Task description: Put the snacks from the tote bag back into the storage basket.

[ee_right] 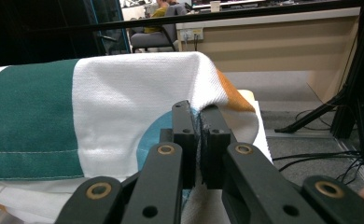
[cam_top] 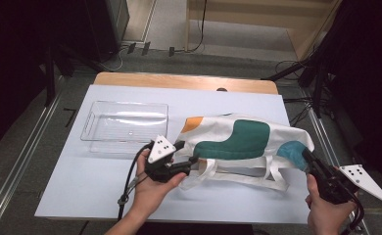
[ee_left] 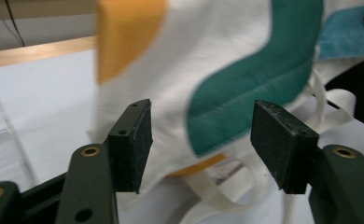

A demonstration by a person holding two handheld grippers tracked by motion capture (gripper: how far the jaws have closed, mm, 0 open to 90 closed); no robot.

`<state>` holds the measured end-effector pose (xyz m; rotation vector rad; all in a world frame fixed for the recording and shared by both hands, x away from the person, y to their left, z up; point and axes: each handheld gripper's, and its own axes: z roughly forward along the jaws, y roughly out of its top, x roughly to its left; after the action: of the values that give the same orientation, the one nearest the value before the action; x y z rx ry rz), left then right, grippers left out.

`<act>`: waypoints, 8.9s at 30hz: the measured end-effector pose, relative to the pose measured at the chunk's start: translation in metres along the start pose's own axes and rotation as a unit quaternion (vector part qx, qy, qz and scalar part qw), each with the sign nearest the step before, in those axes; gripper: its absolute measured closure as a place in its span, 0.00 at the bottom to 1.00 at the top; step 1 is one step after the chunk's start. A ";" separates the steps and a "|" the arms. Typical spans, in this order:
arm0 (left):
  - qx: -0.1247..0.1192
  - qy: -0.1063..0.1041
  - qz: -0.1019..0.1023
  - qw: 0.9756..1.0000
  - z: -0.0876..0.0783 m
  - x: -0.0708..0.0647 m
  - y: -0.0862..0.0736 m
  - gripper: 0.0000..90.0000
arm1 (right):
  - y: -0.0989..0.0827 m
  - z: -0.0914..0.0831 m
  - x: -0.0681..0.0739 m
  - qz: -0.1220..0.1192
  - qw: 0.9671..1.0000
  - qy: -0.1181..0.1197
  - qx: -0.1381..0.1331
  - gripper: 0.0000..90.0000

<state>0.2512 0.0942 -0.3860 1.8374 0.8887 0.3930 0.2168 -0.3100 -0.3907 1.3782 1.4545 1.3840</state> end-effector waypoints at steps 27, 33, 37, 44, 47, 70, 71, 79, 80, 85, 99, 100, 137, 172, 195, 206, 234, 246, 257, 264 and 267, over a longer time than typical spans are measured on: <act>-0.029 -0.045 0.003 0.999 0.017 -0.005 0.026 1.00 | -0.032 -0.007 0.002 0.023 0.998 0.017 0.060 0.27; -0.045 -0.052 -0.006 0.998 0.016 -0.001 0.033 1.00 | -0.056 0.011 -0.009 0.071 0.992 -0.001 0.105 0.26; -0.047 -0.052 -0.002 0.998 0.016 -0.001 0.036 1.00 | -0.063 0.035 -0.013 0.107 0.986 0.043 0.119 0.46; -0.059 -0.038 0.004 0.998 0.013 0.006 0.047 1.00 | -0.063 0.036 -0.003 0.060 0.990 0.042 0.117 0.99; -0.069 -0.032 0.005 0.997 0.011 0.011 0.056 1.00 | -0.065 0.033 -0.008 0.059 0.988 0.047 0.138 1.00; -0.077 -0.022 -0.001 0.997 0.018 0.030 0.074 1.00 | -0.044 -0.022 0.018 -0.015 0.999 0.022 0.047 0.81; -0.075 -0.023 -0.001 0.997 0.019 0.029 0.074 1.00 | -0.041 -0.025 0.023 -0.016 0.999 0.032 0.036 0.85; -0.071 -0.025 0.007 0.997 0.023 0.021 0.074 1.00 | -0.032 0.004 0.082 -0.055 0.990 0.119 0.043 0.98; -0.071 -0.025 0.007 0.997 0.023 0.021 0.074 1.00 | -0.033 0.012 0.089 -0.066 0.989 0.121 0.048 1.00; -0.066 -0.025 0.012 0.997 0.022 0.020 0.075 1.00 | -0.035 0.058 0.117 -0.070 0.988 0.109 0.080 0.99; -0.067 -0.013 0.011 0.998 0.030 0.028 0.088 1.00 | -0.095 0.080 0.136 -0.117 0.954 0.151 0.230 1.00; -0.066 -0.012 0.009 0.998 0.032 0.030 0.091 1.00 | -0.097 0.080 0.136 -0.117 0.952 0.154 0.238 1.00; -0.018 0.025 0.056 0.998 0.044 0.016 0.071 0.94 | -0.025 0.080 0.106 -0.094 0.990 -0.059 0.084 0.08; -0.023 -0.017 0.047 0.998 0.029 0.024 0.084 0.96 | 0.047 0.052 0.086 -0.086 0.994 0.016 -0.070 0.97; -0.008 -0.007 0.025 1.000 0.040 0.023 0.085 0.95 | -0.053 0.104 0.146 -0.096 0.978 0.116 0.143 0.91; -0.008 -0.007 0.016 1.000 0.052 0.027 0.087 0.90 | -0.089 0.107 0.150 -0.113 0.955 0.153 0.227 1.00; -0.008 -0.015 0.031 0.999 0.049 0.024 0.094 0.94 | -0.031 0.107 0.110 -0.048 0.993 0.055 0.095 1.00; 0.007 0.011 -0.008 1.000 0.078 0.047 0.101 0.93 | -0.048 0.076 0.093 -0.084 0.986 0.082 0.118 1.00; 0.103 0.025 -0.063 0.992 0.139 0.063 0.041 0.92 | -0.046 0.070 0.088 -0.054 0.987 0.120 0.089 0.95; 0.074 0.018 -0.043 0.996 0.125 0.051 0.040 0.76 | -0.018 0.037 0.082 -0.081 0.993 0.085 0.003 0.72; 0.065 0.024 -0.041 0.997 0.116 0.048 0.039 0.68 | -0.010 0.029 0.077 -0.093 0.995 0.004 -0.023 0.45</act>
<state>0.3710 0.0451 -0.4075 1.9106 1.0401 0.3367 0.2276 -0.2280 -0.3920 1.1777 1.5067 1.2961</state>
